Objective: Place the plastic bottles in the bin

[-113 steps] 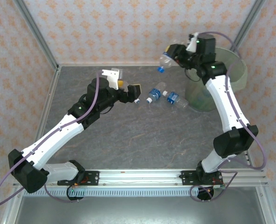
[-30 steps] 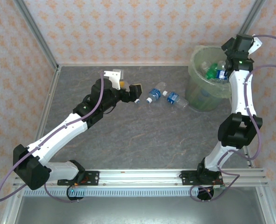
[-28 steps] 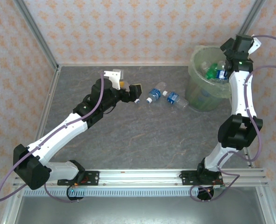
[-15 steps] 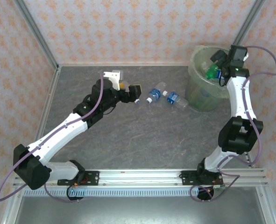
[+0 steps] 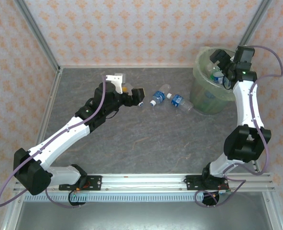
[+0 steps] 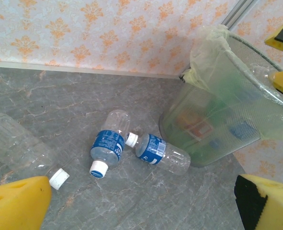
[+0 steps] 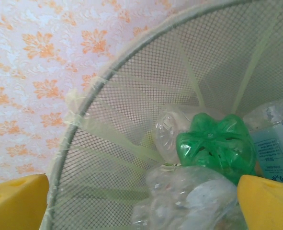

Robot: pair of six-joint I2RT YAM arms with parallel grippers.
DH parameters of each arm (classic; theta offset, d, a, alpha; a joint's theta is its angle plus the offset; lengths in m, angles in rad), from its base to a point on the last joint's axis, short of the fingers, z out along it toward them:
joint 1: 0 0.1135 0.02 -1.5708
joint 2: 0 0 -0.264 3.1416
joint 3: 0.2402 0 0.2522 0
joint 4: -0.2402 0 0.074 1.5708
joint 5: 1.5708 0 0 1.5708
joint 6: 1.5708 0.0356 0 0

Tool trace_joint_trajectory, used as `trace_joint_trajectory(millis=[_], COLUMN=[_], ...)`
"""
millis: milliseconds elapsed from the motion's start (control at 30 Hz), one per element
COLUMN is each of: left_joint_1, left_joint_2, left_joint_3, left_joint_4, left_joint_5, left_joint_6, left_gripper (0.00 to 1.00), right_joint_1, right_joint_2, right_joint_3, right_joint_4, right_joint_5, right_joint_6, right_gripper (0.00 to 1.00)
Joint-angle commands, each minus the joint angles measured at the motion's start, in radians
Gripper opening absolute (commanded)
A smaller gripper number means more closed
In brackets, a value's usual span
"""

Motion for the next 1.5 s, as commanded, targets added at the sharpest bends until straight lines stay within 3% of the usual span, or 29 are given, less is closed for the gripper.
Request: trace_joint_trajectory(millis=[0, 233, 833, 1100, 1467], left_joint_1=[0.009, 0.040, 0.080, 0.079, 0.063], left_joint_2=[-0.015, 0.091, 0.557, 0.650, 0.764], left_joint_3=[-0.021, -0.007, 0.231, 0.252, 0.293], left_joint_4=[-0.013, -0.037, -0.124, -0.069, -0.050], left_joint_5=[-0.024, -0.052, -0.050, -0.065, -0.083], left_joint_6=[-0.022, -0.094, -0.415, -0.536, -0.558], left_gripper=[0.99, 0.99, 0.65, 0.62, 0.60], right_joint_1=[0.002, 0.009, 0.038, 0.039, 0.039], right_joint_2=[-0.065, -0.153, -0.406, -0.452, -0.471], right_joint_3=[0.026, 0.021, -0.141, -0.199, -0.227], right_joint_4=[-0.003, -0.005, 0.047, 0.081, 0.096], right_joint_5=[0.003, 0.003, -0.052, -0.094, -0.107], right_joint_6=[-0.012, 0.027, 0.082, 0.111, 0.128], right_gripper=[1.00, 1.00, 1.00, 1.00, 1.00])
